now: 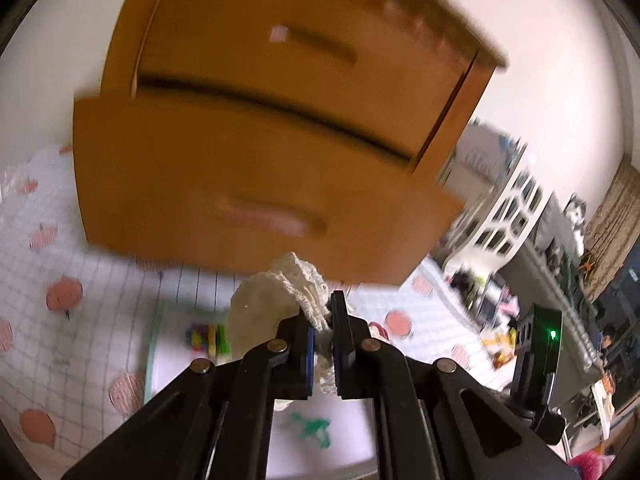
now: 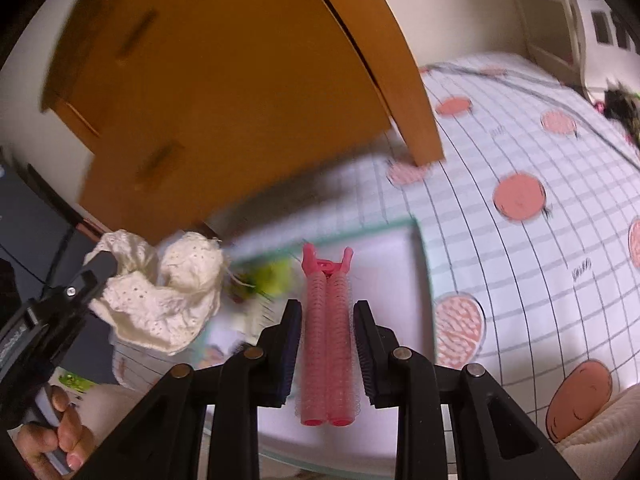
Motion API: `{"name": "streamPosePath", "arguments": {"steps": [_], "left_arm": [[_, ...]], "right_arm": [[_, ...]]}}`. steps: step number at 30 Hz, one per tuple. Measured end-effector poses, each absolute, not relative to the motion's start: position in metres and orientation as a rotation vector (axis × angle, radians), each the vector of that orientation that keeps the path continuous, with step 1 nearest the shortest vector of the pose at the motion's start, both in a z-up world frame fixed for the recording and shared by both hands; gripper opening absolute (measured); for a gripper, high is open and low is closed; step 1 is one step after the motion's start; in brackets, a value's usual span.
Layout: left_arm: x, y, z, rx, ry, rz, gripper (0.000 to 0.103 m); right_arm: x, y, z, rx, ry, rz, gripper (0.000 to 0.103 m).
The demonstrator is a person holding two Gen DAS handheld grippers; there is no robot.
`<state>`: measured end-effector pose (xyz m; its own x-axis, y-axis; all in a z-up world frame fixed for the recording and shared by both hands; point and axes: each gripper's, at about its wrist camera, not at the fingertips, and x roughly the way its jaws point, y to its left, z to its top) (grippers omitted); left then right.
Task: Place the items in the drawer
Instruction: 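Carry the lace cloth with the left tool while the right carries the curlers to the drawer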
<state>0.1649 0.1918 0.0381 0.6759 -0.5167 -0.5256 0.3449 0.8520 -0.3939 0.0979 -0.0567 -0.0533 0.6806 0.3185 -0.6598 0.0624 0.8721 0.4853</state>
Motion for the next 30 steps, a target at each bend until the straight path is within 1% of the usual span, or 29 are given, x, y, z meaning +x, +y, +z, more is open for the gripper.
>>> {"name": "streamPosePath", "arguments": {"steps": [7,12,17,23,30], "left_arm": [[0.163,0.204,0.126,-0.241,0.464,-0.511,0.007],[0.176,0.208,0.166,-0.215,0.387,-0.501,0.007],[0.198,0.209,0.182,-0.199,0.37,-0.483,0.007],[0.228,0.214,0.183,-0.177,0.403,-0.443,0.007],[0.265,0.224,0.168,-0.198,0.488,-0.369,0.007]], "right_arm": [[0.093,-0.048,0.032,0.462,0.635,0.23,0.029],[0.104,-0.04,0.081,0.401,0.55,0.247,0.029],[0.122,-0.037,0.11,0.353,0.52,0.245,0.029],[0.15,-0.039,0.131,0.308,0.508,0.227,0.029],[0.19,-0.043,0.129,0.305,0.583,0.198,0.029]]}}
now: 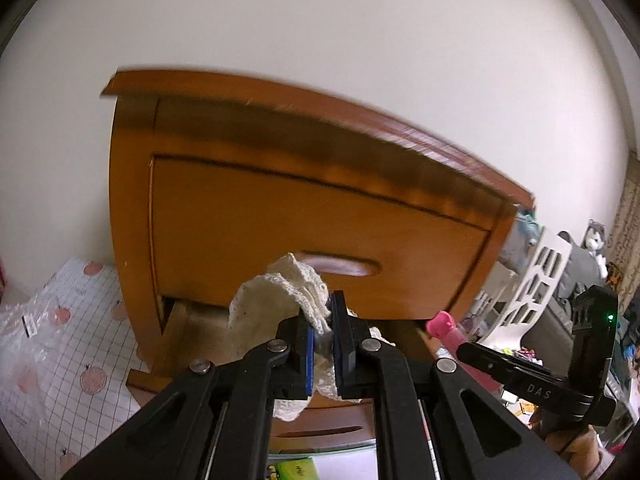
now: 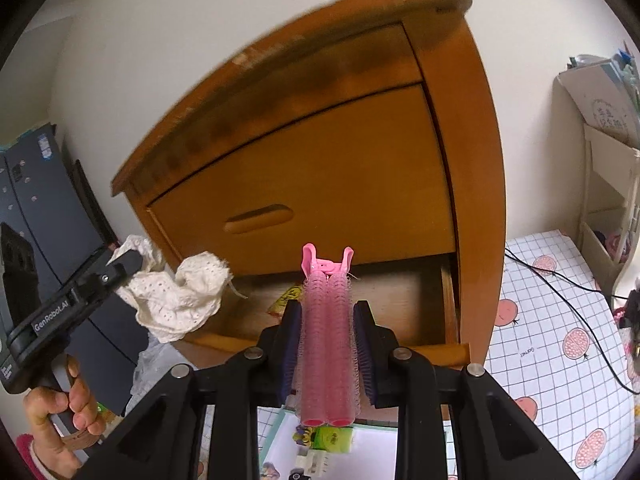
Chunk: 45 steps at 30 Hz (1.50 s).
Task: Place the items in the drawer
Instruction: 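Carry the lace cloth with the left tool while the right carries the curlers to the drawer, then open the left tool releasing the lace cloth while the right releases the curlers into the drawer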
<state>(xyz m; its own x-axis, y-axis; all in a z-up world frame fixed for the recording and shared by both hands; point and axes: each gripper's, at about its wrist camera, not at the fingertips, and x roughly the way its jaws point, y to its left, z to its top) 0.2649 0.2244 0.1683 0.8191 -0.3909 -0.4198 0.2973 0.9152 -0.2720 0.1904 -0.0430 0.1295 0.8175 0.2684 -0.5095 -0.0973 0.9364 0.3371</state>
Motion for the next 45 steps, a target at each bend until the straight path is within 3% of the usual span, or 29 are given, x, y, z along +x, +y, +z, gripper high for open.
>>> {"name": "streamPosePath", "arguments": {"steps": [15,20,22,24,26,34,41,45], "left_arm": [[0.305,0.216,0.135,-0.208,0.616,-0.283,0.01],[0.304,0.219,0.129,-0.212,0.634,-0.275,0.038],[0.303,0.218,0.128,-0.206,0.635,-0.274,0.043],[0.303,0.217,0.126,-0.197,0.639,-0.272,0.049],[0.303,0.218,0.125,-0.195,0.643,-0.271,0.056],[0.307,0.219,0.112,-0.196,0.675,-0.237,0.065],[0.307,0.221,0.107,-0.174,0.656,-0.189,0.088],[0.305,0.225,0.107,-0.183,0.638,-0.168,0.09]], "right_arm": [[0.23,-0.026,0.116,0.206,0.692,0.161,0.029],[0.236,-0.028,0.112,0.214,0.707,0.149,0.03],[0.237,-0.03,0.111,0.223,0.711,0.145,0.033],[0.236,-0.032,0.11,0.224,0.715,0.137,0.042],[0.237,-0.034,0.109,0.226,0.717,0.136,0.044],[0.234,-0.033,0.106,0.203,0.718,0.126,0.061],[0.232,-0.035,0.101,0.205,0.714,0.115,0.074],[0.227,-0.03,0.102,0.189,0.703,0.12,0.083]]}}
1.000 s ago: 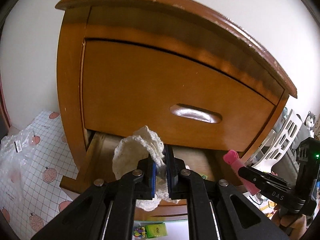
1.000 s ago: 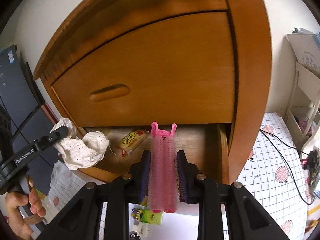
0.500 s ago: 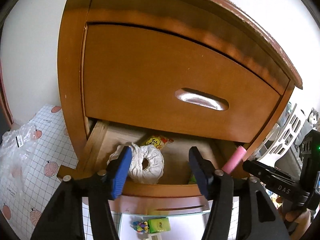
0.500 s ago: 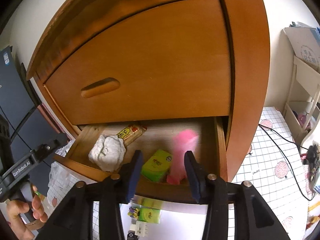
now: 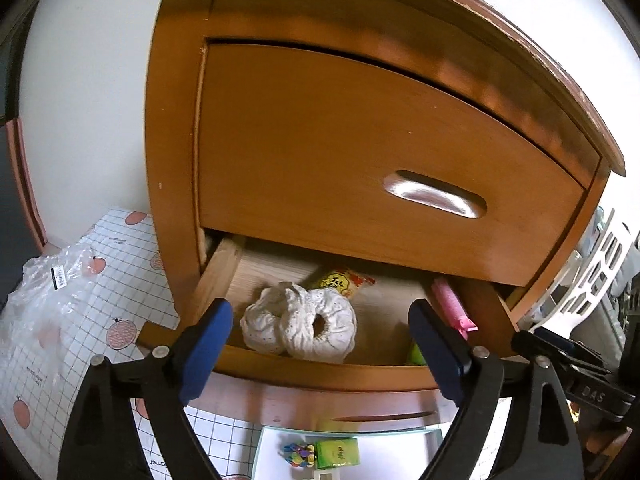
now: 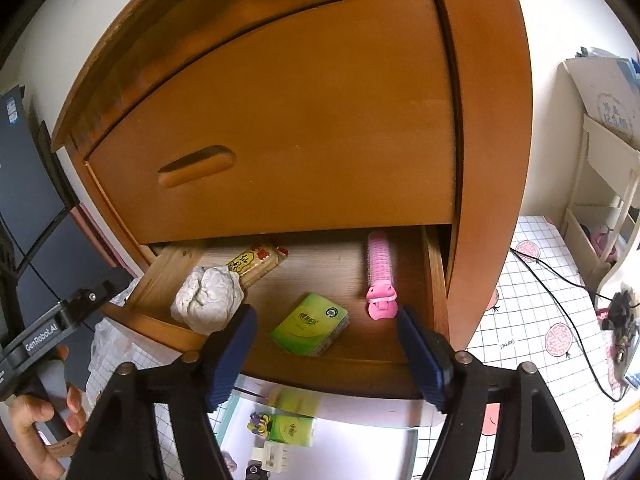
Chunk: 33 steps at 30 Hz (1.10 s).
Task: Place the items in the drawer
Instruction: 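Open the left tool releasing the lace cloth while the right releases the curlers into the drawer, then withdraw both tools from the drawer back over the tray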
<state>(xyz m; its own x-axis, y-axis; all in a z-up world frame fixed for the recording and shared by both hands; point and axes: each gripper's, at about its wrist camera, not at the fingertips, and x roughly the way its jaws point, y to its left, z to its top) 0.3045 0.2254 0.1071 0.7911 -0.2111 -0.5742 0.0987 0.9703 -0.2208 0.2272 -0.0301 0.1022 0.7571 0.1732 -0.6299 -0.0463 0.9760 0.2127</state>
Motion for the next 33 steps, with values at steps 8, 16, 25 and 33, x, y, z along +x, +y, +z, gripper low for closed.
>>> {"name": "streamPosePath", "arguments": {"steps": [8,16,25,33], "left_arm": [[0.301,0.229,0.107,-0.163,0.606,-0.128,0.103],[0.298,0.232,0.109,-0.175,0.596,-0.124,0.103],[0.283,0.233,0.112,-0.208,0.564,-0.161,0.103],[0.238,0.235,0.099,-0.246,0.524,-0.209,0.103]], "right_arm": [[0.223,-0.022,0.103,0.162,0.691,0.132,0.098],[0.222,-0.021,0.104,0.148,0.682,0.128,0.103],[0.207,-0.02,0.11,0.158,0.654,0.145,0.103],[0.153,-0.015,0.093,0.154,0.609,0.188,0.103]]}}
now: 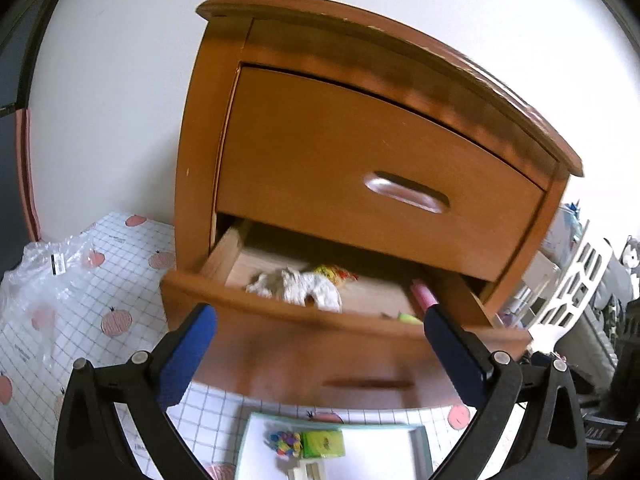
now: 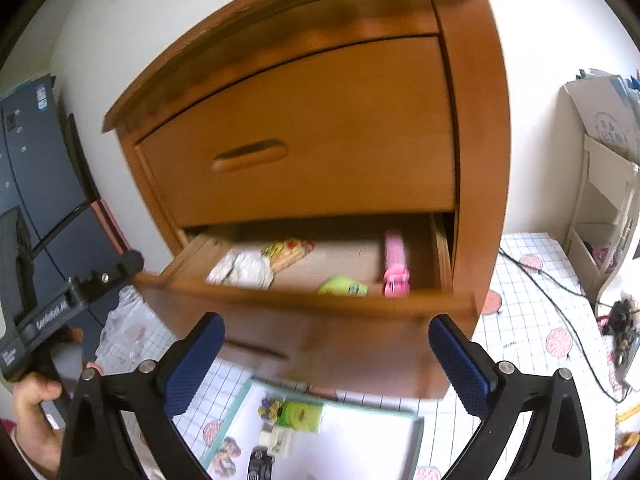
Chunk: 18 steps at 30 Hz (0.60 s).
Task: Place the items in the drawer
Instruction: 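Withdraw both tools from the drawer back over the tray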
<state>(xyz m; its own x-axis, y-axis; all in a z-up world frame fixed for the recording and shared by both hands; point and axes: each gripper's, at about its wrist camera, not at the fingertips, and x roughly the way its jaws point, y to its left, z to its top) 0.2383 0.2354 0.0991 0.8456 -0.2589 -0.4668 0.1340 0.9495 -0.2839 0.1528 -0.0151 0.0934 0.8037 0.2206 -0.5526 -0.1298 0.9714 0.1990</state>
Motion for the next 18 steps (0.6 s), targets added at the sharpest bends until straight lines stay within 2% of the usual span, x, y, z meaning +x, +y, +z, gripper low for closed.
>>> {"name": "streamPosePath", "arguments": {"steps": [6,10,18], "left_arm": [[0.206,0.224,0.061,-0.209,0.587,-0.235,0.103],[0.197,0.216,0.018,-0.203,0.714,-0.252,0.103],[0.193,0.215,-0.05,-0.24,0.905,-0.243,0.103]], "right_arm": [[0.128,-0.014,0.042,0.174,0.704,0.173,0.103],[0.123,-0.02,-0.007,0.236,0.828,0.116,0.103],[0.115,-0.023,-0.059,0.256,0.95,0.072,0.103]]}}
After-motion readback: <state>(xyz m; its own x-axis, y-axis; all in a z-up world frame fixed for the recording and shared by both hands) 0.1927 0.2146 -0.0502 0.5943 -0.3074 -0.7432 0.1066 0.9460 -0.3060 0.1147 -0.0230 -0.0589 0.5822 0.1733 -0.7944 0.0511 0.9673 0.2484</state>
